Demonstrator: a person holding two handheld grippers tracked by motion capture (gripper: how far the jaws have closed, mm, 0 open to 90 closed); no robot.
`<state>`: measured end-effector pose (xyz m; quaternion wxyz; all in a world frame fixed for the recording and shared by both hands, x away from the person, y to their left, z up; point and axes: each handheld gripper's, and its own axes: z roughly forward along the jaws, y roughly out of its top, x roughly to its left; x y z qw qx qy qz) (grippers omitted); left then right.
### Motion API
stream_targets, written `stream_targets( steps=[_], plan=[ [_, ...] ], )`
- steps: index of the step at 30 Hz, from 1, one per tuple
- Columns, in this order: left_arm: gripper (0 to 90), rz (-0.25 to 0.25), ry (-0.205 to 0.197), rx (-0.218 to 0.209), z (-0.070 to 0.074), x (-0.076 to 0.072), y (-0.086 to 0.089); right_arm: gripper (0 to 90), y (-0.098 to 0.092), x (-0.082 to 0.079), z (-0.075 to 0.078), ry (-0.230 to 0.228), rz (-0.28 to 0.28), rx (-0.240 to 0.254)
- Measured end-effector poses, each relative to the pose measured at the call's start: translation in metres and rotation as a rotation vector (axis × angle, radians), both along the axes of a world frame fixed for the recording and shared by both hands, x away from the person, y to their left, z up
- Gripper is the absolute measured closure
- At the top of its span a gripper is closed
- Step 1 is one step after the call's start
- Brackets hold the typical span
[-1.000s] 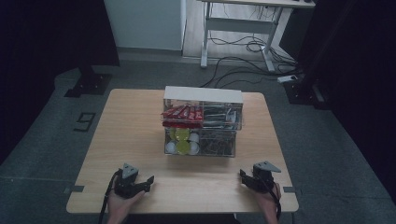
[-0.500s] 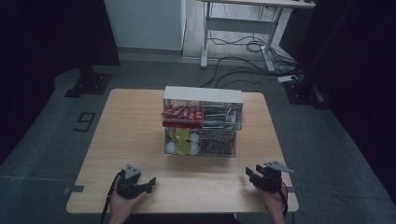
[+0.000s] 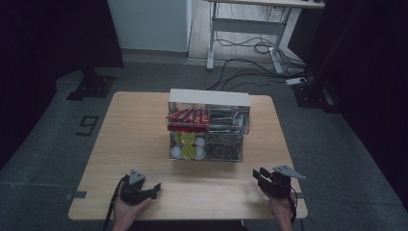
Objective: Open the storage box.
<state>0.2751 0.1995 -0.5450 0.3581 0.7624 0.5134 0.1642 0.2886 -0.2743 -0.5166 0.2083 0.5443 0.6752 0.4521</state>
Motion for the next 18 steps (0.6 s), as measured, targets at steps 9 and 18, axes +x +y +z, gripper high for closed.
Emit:
stream_targets(
  steps=[9, 18],
  plan=[
    [27.4, 0.003, 0.0, -0.001, 0.0, 0.001, 0.002, 73.0, 0.007, -0.004, 0.011, -0.035, 0.021, 0.014],
    [27.5, 0.01, -0.007, 0.002, -0.001, 0.001, 0.002, 86.5, 0.024, -0.001, 0.019, -0.061, 0.074, -0.001]
  ],
)
